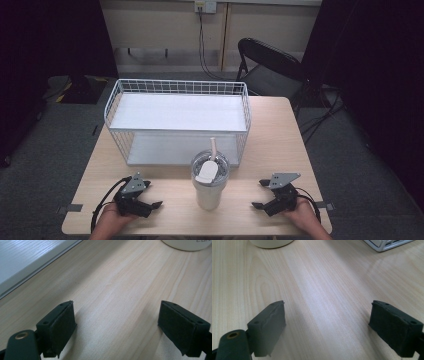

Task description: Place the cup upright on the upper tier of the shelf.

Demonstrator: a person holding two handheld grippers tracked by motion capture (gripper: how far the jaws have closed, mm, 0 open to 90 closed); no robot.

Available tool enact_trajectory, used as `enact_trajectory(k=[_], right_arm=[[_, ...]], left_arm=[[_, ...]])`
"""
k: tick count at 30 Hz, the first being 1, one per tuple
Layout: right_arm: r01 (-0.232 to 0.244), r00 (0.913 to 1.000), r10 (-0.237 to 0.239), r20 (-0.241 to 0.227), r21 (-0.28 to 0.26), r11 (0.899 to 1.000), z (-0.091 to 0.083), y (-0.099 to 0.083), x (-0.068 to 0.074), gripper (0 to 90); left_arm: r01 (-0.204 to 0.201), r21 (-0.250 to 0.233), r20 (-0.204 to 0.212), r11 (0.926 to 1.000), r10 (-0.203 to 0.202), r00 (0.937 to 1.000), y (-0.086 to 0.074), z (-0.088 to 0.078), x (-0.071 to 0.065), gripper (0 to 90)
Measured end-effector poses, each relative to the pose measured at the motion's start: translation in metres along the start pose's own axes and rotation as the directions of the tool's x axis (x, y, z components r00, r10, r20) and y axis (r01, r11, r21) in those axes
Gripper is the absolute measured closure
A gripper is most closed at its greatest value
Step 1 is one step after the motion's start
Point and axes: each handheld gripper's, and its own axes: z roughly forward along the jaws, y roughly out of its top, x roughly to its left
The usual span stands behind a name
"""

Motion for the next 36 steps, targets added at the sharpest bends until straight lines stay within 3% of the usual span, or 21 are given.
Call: enact_trajectory(k=[9, 17, 19, 21, 23, 29, 36], right_arm=[[0.0, 1.0, 0.0, 0.001, 0.003, 1.0, 0.001, 0.001, 0.0, 12.3], [-0.032, 0.999, 0.031, 0.033, 0.01, 0.999, 0.006, 0.006, 0.005, 11.3], [-0.021, 0.9996, 0.02, 0.022, 0.025, 0.999, 0.008, 0.012, 0.008, 17.4], [-0.003, 1.0, 0.003, -0.007, 0.007, 1.0, 0.011, 0.018, 0.014, 17.3], [0.015, 0.9999, -0.015, -0.004, -0.003, 1.0, 0.013, 0.025, 0.019, 16.4], [-0.042, 0.9963, 0.037, -0.077, -0.064, 0.997, 0.014, 0.039, 0.026, 15.3], [-0.019, 0.9964, 0.013, -0.084, -0.064, 0.998, 0.014, 0.055, 0.033, 15.3]], left_arm=[[0.003, 0.0, -0.005, 1.0, -0.003, 1.0, -0.001, -0.001, -0.001, 13.6], [0.005, 0.0, -0.007, 1.0, -0.005, 1.0, -0.001, -0.001, -0.001, 13.6], [0.005, 0.0, -0.007, 1.0, -0.005, 1.0, -0.001, -0.001, -0.001, 13.6], [0.005, 0.0, -0.007, 1.0, -0.005, 1.0, -0.001, -0.001, -0.001, 13.6], [0.005, 0.0, -0.007, 1.0, -0.005, 1.0, -0.001, -0.001, -0.001, 13.5], [0.009, 0.0, -0.006, 1.0, -0.009, 0.9999, -0.001, -0.001, -0.001, 13.5], [0.009, 0.0, -0.006, 1.0, -0.009, 0.9999, -0.001, -0.001, -0.001, 13.6]])
